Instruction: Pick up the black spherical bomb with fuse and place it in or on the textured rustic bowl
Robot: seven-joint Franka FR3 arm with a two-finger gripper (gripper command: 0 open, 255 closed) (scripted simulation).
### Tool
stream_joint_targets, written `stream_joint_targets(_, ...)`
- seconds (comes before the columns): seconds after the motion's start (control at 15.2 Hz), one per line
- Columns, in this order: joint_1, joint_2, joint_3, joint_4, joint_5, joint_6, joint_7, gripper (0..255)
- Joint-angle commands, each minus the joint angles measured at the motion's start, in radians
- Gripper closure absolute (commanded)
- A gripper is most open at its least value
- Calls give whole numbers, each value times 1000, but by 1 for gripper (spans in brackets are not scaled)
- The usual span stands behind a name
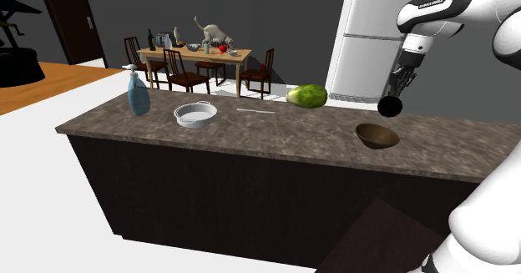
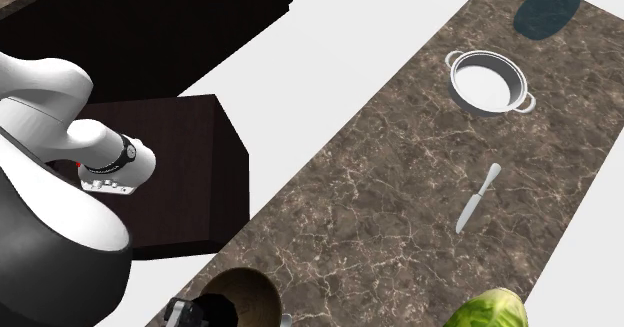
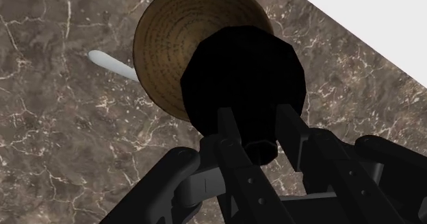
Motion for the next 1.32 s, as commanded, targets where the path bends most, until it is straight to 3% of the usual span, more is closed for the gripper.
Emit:
stream_joint_targets(0.0, -1, 1, 0, -25, 1, 27, -4, 255)
stream_joint_targets(0.99, -1, 30, 1, -198, 21, 223, -30, 255)
stream_joint_targets(1.25, -1, 30, 1, -198, 21, 223, -30, 255)
